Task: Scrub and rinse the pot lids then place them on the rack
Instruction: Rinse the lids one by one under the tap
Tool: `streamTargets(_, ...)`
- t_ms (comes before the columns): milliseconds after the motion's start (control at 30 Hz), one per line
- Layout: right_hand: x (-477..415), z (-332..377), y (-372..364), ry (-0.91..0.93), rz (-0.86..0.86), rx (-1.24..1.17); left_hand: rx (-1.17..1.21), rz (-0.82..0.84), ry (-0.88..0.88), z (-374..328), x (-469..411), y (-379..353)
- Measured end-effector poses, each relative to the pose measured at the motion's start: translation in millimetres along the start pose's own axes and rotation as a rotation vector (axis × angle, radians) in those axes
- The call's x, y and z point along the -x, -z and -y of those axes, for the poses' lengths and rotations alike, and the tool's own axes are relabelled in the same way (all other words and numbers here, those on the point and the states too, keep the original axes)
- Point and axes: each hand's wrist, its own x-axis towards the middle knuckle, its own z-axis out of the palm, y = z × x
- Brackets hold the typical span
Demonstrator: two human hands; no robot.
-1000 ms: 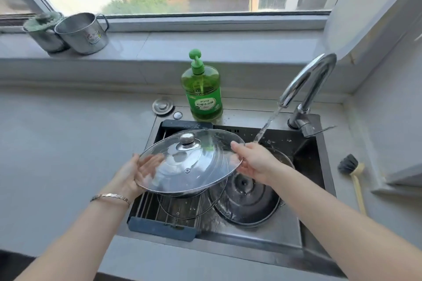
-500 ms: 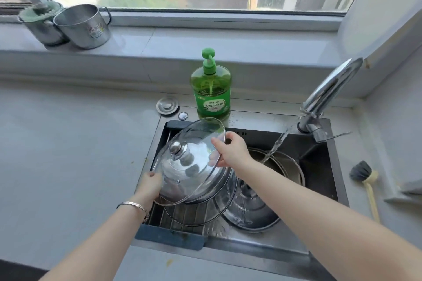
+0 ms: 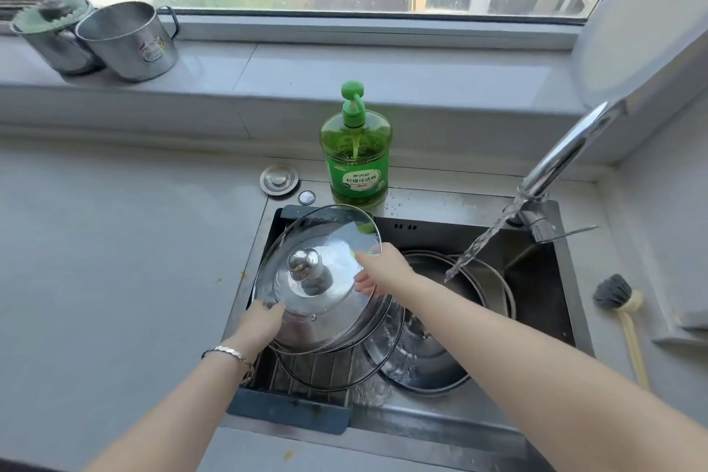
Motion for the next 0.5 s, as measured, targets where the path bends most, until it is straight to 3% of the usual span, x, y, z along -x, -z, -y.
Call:
streamTargets(200,8,-16,13,0.054,0.047,0.07,-0.145,-0.145,-0.232,-23,24,-7)
streamTargets(367,30,-67,52,0.007,0.05,0.145,-0.153,-0.256,-0.625,-50,70,-36)
streamTargets(433,33,-99,77,-0.081,0.005,0.178,-0.146,-0.177,-0.78,-60,86,-55)
streamTargets(500,27,-130,105,-0.178,-0.1,0.253,-0.111,-0.009,-0.776,-69,95,-77)
